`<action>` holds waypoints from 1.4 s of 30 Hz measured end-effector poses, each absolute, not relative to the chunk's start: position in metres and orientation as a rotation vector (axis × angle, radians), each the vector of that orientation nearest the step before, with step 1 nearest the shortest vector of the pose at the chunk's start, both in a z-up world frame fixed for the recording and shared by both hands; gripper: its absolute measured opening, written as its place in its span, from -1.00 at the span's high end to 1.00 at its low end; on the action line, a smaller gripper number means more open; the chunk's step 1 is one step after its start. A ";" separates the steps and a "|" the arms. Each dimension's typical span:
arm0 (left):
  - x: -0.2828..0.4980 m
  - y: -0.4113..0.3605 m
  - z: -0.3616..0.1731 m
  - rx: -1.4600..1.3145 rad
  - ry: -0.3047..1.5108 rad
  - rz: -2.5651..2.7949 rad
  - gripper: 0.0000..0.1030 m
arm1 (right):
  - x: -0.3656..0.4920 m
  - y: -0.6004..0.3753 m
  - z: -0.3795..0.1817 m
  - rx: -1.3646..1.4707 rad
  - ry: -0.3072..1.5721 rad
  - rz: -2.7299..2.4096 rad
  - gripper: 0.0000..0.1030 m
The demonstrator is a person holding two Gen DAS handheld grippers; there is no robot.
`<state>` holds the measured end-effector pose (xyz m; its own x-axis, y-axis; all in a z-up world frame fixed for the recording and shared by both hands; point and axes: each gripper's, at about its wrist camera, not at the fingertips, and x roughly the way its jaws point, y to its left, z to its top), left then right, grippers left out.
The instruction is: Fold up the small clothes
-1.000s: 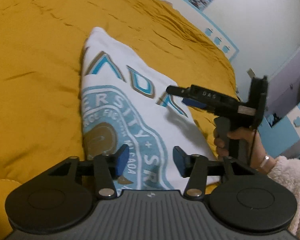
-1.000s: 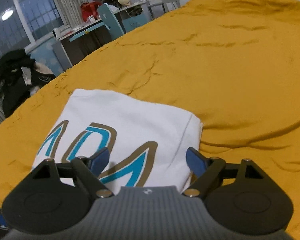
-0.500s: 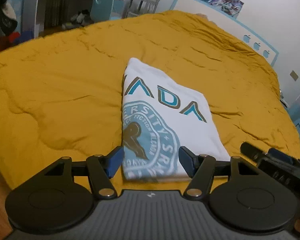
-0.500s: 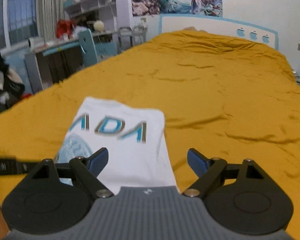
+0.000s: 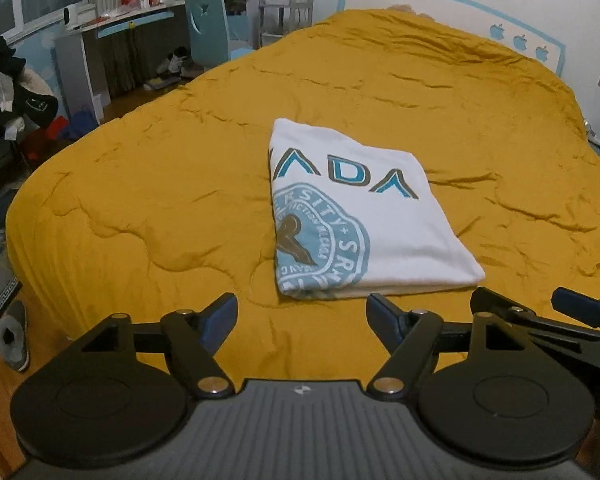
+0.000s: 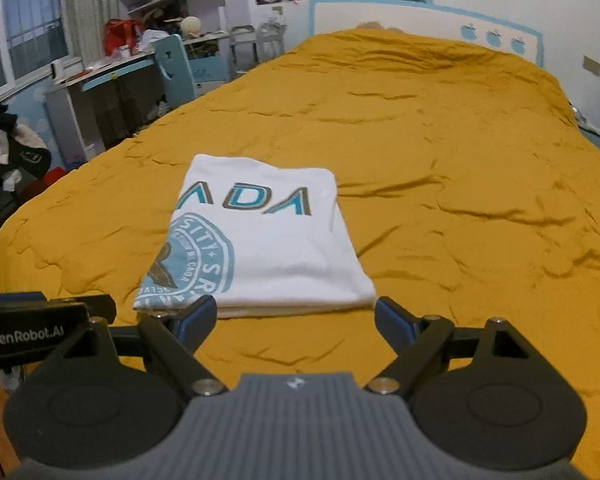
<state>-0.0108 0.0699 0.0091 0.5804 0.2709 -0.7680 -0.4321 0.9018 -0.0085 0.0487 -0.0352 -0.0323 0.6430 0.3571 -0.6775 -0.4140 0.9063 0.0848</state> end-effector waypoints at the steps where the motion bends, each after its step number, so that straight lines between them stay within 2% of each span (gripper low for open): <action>1: -0.012 0.068 0.010 -0.193 0.857 0.410 -0.67 | 0.047 -0.037 -0.031 -0.077 0.755 0.431 -0.59; 42: -0.014 0.073 0.006 -0.223 0.885 0.395 -0.65 | 0.052 -0.039 -0.034 -0.088 0.824 0.374 -0.59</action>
